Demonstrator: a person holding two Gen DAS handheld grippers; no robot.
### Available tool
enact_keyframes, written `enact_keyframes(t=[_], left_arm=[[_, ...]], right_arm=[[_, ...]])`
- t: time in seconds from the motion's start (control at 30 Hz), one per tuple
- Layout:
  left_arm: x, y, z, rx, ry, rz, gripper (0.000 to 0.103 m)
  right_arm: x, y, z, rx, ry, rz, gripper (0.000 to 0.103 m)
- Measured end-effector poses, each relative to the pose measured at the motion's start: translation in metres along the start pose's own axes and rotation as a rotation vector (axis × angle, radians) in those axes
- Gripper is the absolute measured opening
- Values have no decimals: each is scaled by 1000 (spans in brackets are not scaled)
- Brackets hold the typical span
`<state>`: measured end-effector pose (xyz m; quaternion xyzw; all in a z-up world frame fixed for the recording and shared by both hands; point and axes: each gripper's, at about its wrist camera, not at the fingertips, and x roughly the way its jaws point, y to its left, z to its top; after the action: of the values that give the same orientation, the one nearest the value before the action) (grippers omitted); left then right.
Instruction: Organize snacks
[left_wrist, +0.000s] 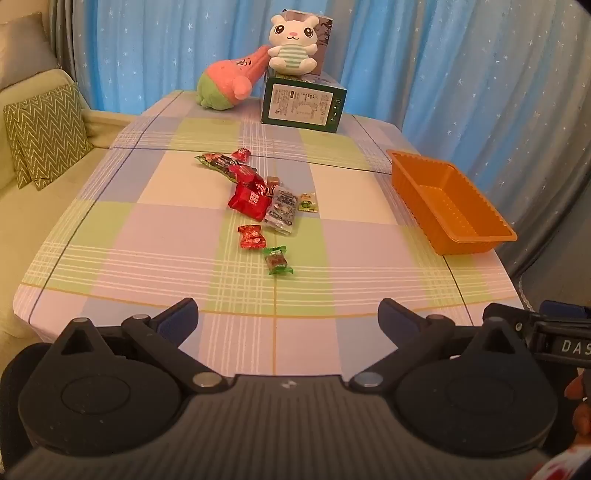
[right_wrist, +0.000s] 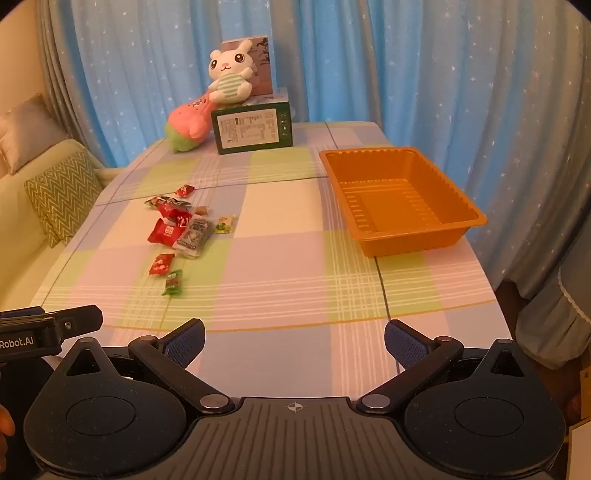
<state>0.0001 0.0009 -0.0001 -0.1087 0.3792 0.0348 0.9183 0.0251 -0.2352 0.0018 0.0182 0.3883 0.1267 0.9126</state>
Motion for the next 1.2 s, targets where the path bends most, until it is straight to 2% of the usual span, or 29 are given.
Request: enact_keyframes(t=[0.33,1.2], left_arm=[[0,3,2,-39,3,13,103],[-7,-2,6,-12,-16,18,103]], right_arm=[[-1,-3,0,12,-3,2,103],[-2,-4,1,24,3,-2,103]])
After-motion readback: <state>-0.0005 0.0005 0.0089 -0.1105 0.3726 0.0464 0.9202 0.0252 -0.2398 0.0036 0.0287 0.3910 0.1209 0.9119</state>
